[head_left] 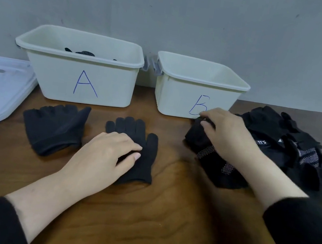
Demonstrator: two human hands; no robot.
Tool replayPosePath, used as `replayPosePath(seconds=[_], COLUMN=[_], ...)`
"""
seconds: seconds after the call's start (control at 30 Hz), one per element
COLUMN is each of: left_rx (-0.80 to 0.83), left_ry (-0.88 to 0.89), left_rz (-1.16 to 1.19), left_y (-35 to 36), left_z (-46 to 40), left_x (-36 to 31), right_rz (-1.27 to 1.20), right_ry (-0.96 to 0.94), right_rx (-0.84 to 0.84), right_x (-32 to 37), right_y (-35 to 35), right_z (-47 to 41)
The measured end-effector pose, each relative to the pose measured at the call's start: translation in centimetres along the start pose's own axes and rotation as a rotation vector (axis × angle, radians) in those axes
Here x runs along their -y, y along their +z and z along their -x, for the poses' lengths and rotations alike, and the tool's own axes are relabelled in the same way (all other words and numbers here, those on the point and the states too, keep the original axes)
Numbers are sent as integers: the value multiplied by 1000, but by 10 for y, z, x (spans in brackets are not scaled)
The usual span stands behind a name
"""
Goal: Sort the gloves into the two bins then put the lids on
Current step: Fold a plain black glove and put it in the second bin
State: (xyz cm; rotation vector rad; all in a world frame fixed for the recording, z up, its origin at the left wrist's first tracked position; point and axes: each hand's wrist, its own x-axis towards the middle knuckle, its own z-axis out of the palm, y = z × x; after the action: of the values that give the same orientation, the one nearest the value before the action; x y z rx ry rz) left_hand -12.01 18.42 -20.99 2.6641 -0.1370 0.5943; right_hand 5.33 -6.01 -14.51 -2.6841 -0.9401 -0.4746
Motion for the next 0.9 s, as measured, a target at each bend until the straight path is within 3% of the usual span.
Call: replayPosePath(seconds=[0.07, 0.17, 0.33, 0.47, 0.53, 0.63, 0.73, 0.9], left_rx=[10, 38, 112, 123, 121, 110, 45, -120], left_ry=[-1, -15, -32, -47, -52, -54, -80, -204], left_rz=[4, 23, 49, 47, 51, 65, 138, 453], left_y=[1, 2, 3, 3, 2, 1, -1, -6], left_z=[-5, -10, -10, -9, -8, -7, -7, -9], left_x=[0, 4, 7, 6, 6, 5, 1, -1], right_rz=[226, 325, 424, 388, 236, -93, -429, -690], right_ry=[-4, -38, -144, -179, -171, 24, 103, 135], right_rx=[210, 507, 706, 578, 409, 168, 112, 61], right_x=[-18, -29, -36, -42, -41, -28, -17, 15], right_y=[-16, -35, -32, -30, -37, -59, -73, -68], right_z=[-23, -35, -18, -8, -8, -15, -23, -24])
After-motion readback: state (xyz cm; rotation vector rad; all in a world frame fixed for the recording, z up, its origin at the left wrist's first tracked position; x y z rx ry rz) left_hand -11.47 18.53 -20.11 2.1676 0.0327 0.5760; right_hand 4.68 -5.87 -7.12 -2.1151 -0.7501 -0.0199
